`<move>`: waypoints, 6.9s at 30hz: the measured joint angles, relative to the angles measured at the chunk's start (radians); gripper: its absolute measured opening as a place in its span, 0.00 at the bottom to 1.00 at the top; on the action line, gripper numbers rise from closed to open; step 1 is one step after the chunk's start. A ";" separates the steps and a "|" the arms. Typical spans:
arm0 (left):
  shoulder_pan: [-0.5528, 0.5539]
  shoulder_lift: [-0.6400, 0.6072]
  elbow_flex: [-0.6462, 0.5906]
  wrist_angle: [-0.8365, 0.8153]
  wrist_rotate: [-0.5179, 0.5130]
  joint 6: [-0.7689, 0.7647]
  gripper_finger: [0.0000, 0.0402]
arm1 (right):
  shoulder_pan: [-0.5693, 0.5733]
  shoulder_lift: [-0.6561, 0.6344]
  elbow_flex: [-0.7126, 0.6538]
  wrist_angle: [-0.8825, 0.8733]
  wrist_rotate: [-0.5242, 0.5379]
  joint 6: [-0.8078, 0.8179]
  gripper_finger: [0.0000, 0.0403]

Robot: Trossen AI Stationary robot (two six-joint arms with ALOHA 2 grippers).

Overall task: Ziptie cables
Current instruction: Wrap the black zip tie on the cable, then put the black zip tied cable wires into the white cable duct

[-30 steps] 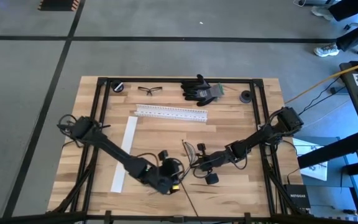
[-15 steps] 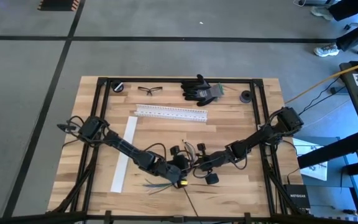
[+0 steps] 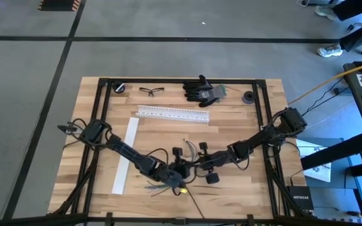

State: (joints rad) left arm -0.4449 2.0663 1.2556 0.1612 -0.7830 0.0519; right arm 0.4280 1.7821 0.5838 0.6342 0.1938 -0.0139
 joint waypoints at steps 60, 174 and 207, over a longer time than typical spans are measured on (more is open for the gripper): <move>-0.123 -0.157 -0.205 -0.113 0.044 -0.705 0.42 | -0.027 -0.229 0.021 -0.375 0.199 0.058 0.50; 0.356 -0.649 -0.518 -0.363 0.346 0.005 0.38 | -0.308 -0.055 0.775 -1.135 0.061 -0.148 0.00; 0.390 -0.654 -0.366 -0.615 0.384 0.026 0.49 | -0.383 -0.057 0.758 -1.158 -0.019 -0.126 0.00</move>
State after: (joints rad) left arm -0.0549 1.4119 0.8900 -0.4537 -0.3987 0.0783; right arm 0.0452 1.7252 1.3422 -0.5236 0.1745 -0.1394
